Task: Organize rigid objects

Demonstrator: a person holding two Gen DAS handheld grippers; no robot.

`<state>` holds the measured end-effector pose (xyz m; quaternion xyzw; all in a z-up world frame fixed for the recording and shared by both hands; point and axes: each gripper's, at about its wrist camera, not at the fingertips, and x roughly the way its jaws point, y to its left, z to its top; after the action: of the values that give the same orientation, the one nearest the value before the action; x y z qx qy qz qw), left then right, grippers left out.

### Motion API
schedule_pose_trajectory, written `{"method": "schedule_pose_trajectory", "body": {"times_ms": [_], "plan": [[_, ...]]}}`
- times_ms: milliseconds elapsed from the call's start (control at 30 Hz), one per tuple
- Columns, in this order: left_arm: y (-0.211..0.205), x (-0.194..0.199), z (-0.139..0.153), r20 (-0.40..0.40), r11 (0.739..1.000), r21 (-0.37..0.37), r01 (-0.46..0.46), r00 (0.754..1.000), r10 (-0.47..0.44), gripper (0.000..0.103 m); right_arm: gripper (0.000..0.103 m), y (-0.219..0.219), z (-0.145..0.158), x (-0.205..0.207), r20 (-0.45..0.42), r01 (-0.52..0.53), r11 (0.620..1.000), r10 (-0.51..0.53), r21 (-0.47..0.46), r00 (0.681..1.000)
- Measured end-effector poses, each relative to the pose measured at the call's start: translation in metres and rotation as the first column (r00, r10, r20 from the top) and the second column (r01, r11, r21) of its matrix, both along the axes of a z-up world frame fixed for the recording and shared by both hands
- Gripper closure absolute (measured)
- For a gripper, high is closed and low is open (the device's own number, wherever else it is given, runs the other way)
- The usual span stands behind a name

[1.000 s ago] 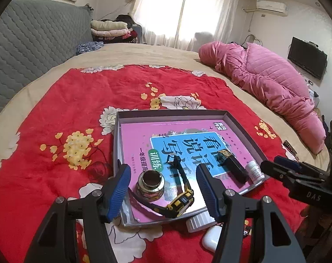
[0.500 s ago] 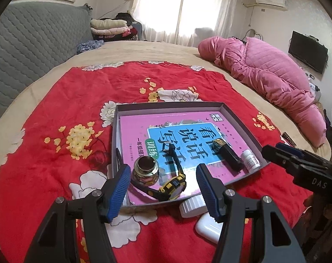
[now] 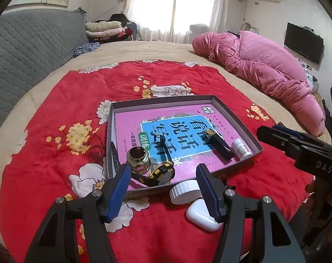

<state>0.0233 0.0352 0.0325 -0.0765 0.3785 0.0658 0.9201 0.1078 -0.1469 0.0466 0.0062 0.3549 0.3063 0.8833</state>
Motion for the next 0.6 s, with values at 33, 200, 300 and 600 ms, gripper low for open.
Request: {"method": "schedule_pose_trajectory", "body": {"times_ms": [33,200,300,600], "plan": [[-0.002,-0.001,0.001,-0.001,1.000,0.001,0.000,1.000,0.000,0.042,0.030,0.000,0.001,-0.001,0.002,-0.001,1.000,0.001,0.000,1.000],[-0.007,-0.004,0.000,-0.018,1.000,0.002,0.007,1.000,-0.007,0.042,0.030,-0.007,0.006,-0.006,0.022,0.000,1.000,0.000,0.004,1.000],[-0.009,-0.005,-0.001,-0.030,1.000,0.000,0.010,1.000,-0.010,0.042,0.030,-0.012,0.007,-0.009,0.025,0.002,1.000,-0.002,0.007,1.000],[-0.010,-0.013,-0.002,-0.051,0.998,-0.054,0.014,0.999,-0.017,0.042,0.029,-0.017,0.007,-0.021,0.047,-0.027,0.999,0.028,-0.016,0.998]]}}
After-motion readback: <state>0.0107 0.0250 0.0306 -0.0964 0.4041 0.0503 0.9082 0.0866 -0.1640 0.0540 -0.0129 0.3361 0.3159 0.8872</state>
